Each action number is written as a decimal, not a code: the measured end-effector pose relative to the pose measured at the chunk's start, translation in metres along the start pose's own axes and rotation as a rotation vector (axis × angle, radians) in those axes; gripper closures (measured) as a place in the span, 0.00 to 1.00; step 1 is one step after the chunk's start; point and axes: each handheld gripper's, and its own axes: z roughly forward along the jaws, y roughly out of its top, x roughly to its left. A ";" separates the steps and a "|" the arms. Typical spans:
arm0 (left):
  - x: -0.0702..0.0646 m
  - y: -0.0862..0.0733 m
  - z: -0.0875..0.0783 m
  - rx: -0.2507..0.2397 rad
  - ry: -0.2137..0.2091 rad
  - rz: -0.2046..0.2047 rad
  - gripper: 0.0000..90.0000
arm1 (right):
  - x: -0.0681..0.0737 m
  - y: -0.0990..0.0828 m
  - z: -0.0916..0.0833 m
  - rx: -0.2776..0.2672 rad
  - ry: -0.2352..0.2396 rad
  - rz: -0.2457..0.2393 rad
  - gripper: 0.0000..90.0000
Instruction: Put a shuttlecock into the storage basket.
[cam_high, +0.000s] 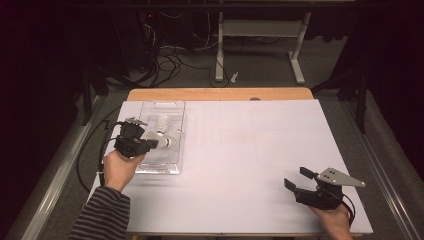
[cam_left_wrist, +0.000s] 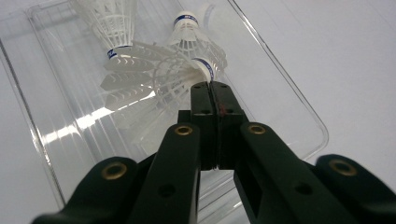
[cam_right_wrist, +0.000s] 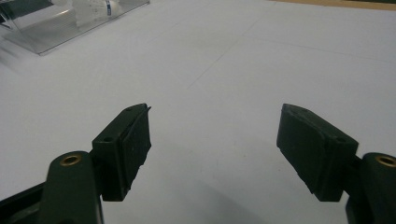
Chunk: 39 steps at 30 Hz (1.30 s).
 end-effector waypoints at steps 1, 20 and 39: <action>0.000 0.000 0.001 0.003 0.004 0.001 0.99 | 0.000 0.000 0.000 0.001 0.000 -0.001 0.30; 0.006 0.001 0.017 0.013 0.041 -0.015 0.98 | 0.000 0.000 0.000 -0.001 0.001 -0.006 0.30; 0.011 0.006 0.023 -0.006 0.059 -0.050 0.87 | 0.000 0.000 0.000 0.002 -0.002 0.000 0.30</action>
